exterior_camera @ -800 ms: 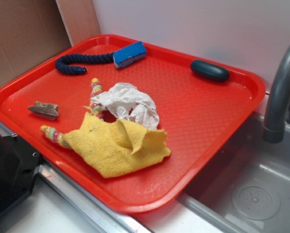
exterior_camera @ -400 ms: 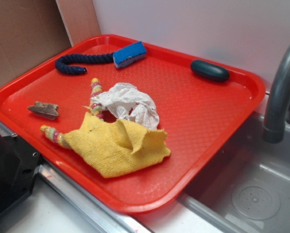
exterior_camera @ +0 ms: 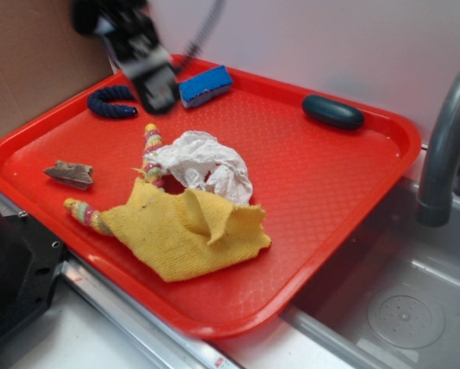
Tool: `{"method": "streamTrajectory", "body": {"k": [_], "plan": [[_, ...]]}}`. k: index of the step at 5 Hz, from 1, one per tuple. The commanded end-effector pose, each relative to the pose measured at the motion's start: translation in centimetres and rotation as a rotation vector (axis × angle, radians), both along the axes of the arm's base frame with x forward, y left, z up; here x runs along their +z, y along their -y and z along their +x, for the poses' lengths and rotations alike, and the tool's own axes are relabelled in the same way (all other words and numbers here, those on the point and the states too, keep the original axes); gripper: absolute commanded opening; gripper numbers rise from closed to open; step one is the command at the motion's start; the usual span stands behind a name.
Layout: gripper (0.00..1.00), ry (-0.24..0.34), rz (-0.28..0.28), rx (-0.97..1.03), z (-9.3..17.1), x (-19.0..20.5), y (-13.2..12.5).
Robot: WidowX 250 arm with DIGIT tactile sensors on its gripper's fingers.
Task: Grab the yellow cloth.
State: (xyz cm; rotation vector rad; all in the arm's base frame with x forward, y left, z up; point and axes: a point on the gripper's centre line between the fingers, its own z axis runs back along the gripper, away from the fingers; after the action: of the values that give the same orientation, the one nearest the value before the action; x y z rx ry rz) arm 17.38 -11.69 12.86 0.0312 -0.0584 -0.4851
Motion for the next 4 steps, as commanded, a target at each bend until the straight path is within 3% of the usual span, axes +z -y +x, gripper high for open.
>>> {"method": "streamTrajectory", "body": {"k": [1, 2, 3, 4], "plan": [[1.00, 0.076, -0.080, -0.431, -3.2, -5.0, 2.4], [1.00, 0.008, -0.098, -0.387, -3.3, -7.8, 1.5], [1.00, -0.041, -0.064, -0.372, -3.2, -9.2, 0.8], [1.00, -0.066, -0.087, -0.368, -3.0, -10.0, 0.4]]}}
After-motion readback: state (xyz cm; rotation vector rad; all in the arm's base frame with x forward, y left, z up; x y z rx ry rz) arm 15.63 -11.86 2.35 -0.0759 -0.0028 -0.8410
